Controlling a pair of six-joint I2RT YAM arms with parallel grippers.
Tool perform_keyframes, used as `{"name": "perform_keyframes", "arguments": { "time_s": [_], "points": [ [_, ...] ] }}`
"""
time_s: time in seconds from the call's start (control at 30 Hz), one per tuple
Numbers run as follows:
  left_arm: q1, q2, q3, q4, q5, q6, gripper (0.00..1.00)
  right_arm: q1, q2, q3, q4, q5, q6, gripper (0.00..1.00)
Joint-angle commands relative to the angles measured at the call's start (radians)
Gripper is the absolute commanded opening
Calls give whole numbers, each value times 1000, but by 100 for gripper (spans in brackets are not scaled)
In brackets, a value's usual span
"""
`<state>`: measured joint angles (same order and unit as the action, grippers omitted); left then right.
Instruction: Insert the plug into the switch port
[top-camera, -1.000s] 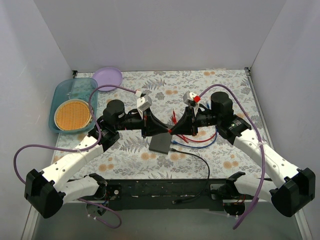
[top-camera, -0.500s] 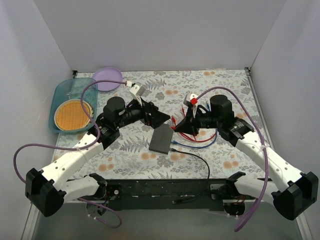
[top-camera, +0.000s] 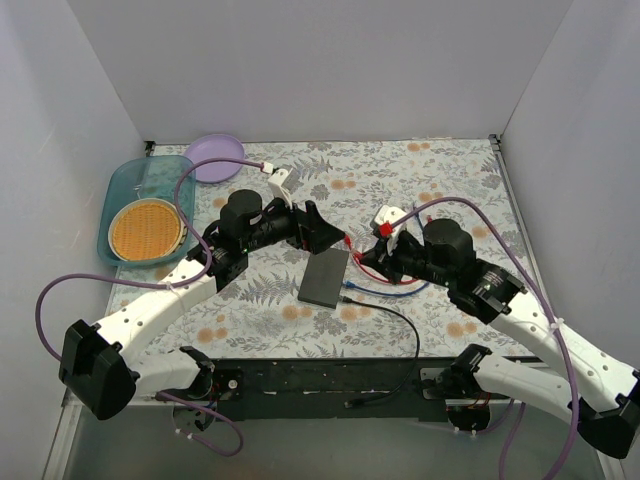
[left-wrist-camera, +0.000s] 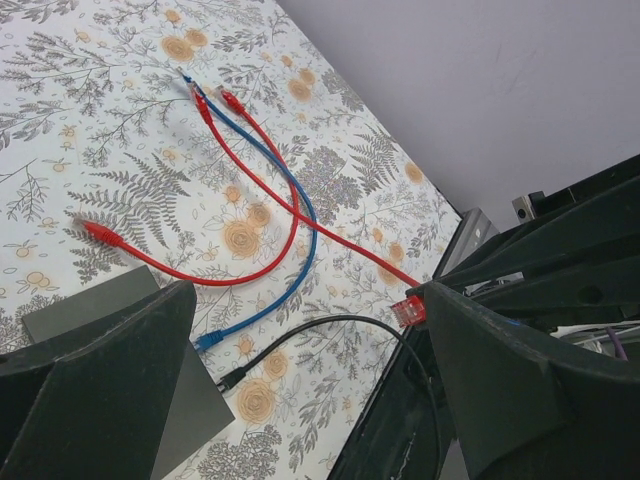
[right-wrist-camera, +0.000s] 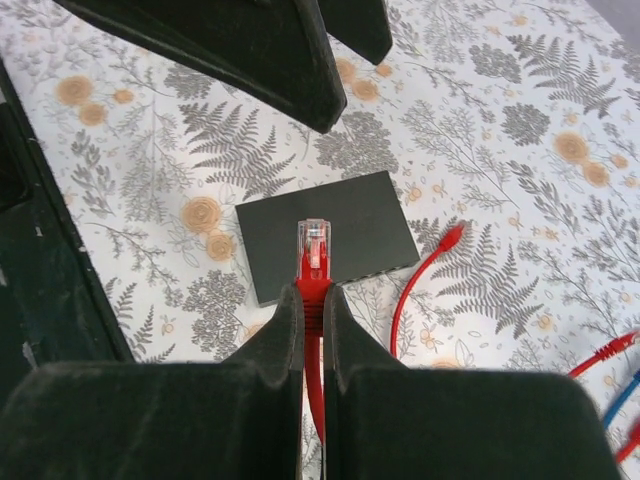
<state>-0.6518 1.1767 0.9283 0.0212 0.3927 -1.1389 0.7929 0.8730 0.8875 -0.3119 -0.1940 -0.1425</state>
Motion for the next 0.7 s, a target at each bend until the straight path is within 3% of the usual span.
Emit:
{"name": "perform_keyframes", "arguments": {
  "time_s": [0.0, 0.2, 0.67],
  "points": [
    [-2, -14, -5, 2, 3, -2, 98, 72, -37, -25, 42, 188, -29, 1],
    [-2, -3, -8, -10, 2, 4, 98, 152, -58, -50, 62, 349, -52, 1],
    [38, 98, -57, -40, -109, -22, 98, 160, 101, -68, 51, 355, -14, 1]
  ]
}}
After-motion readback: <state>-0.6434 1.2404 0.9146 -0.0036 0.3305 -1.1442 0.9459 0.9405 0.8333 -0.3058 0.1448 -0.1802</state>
